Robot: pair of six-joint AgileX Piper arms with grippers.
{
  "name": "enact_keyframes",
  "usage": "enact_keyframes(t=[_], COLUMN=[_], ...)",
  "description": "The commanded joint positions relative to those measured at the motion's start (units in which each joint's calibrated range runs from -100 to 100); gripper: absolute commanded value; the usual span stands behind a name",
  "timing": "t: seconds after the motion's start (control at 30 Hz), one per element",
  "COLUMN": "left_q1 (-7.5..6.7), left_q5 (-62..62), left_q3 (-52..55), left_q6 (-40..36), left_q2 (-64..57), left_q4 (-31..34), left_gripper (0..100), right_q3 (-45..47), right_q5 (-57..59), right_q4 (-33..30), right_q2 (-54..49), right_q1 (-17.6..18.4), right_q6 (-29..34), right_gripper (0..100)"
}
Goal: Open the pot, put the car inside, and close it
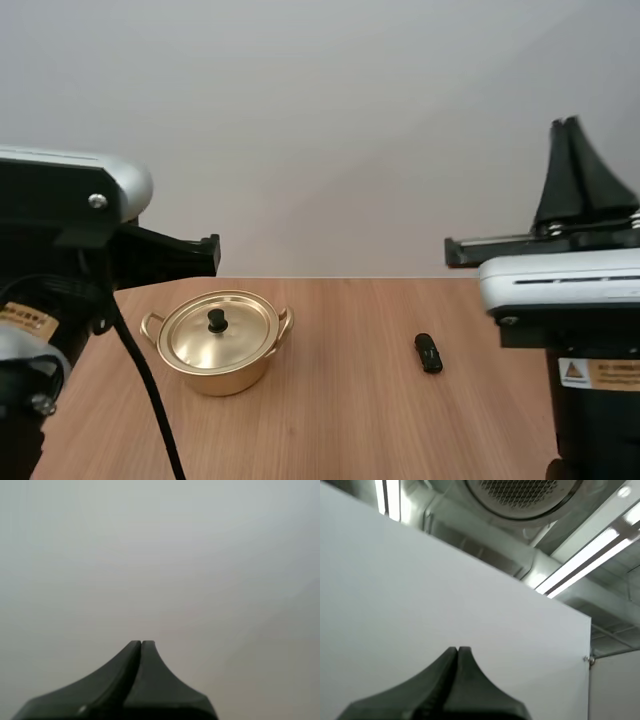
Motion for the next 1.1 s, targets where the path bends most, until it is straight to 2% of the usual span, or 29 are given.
enact_keyframes(t=[0.0, 0.17, 0.47, 0.8, 0.97, 1.07], left_q1=[-0.02, -0.02, -0.02, -0.02, -0.02, -0.02], left_q5=[9.22, 25.81, 39.36, 56.66, 64.41, 64.41], left_q3=[-2.29, -6.17, -13.03, -21.6, -24.28, -24.61], left_q6=[2.09, 7.74, 11.78, 17.51, 19.29, 19.38], left_q2=[4.25, 13.69, 24.17, 37.34, 47.92, 53.9], left_q4=[-1.04, -4.01, -4.52, -4.52, -4.52, -4.19], left_gripper=[0, 0, 0, 0, 0, 0], right_q3=[-9.39, -18.24, -22.26, -22.26, -22.26, -22.26], right_q5=[60.18, 90.61, 119.59, 135.73, 136.5, 136.5], right_q4=[4.33, 4.83, 5.07, 5.07, 5.07, 5.07], right_q2=[0.0, 0.48, 2.11, 2.11, 2.11, 2.11], right_q1=[0.03, 0.03, 0.03, 0.03, 0.03, 0.03], right_q6=[3.73, 3.64, 3.64, 3.64, 3.64, 3.64], right_gripper=[0, 0, 0, 0, 0, 0])
